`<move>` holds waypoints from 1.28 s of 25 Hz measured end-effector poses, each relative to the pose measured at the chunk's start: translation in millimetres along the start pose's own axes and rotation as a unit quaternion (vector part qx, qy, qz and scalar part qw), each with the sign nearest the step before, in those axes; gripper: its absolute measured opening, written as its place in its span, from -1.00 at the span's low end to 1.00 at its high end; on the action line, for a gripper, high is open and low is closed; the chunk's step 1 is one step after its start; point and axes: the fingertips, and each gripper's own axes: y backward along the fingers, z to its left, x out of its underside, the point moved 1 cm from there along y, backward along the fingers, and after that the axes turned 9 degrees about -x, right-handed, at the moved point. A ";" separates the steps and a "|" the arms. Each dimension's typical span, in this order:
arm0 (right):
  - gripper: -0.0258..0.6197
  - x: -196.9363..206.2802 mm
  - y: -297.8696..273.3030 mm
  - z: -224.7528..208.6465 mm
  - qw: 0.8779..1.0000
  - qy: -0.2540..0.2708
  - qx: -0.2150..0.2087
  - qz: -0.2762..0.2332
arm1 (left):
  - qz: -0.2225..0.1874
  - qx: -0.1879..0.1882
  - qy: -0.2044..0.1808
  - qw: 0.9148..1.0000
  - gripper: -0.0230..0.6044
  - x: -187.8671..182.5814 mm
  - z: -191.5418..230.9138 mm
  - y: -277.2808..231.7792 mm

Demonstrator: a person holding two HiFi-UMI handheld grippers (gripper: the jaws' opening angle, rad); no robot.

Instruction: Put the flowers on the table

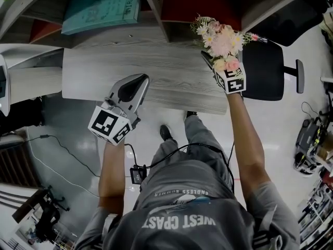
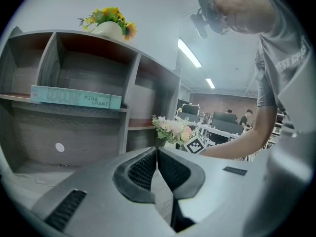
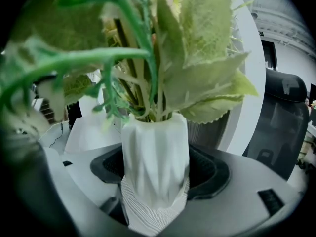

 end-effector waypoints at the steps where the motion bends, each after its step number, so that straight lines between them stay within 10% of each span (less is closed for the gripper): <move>1: 0.19 -1.5 -0.1 1.5 1.000 -0.001 -0.004 -0.002 | 0.000 0.000 -0.001 1.000 -0.85 0.1 -0.6 0.0; 32: 0.27 -6.4 55.1 20.4 0.998 -0.025 0.057 -0.017 | -0.026 0.017 -0.022 0.999 -0.85 -14.4 -10.1 46.9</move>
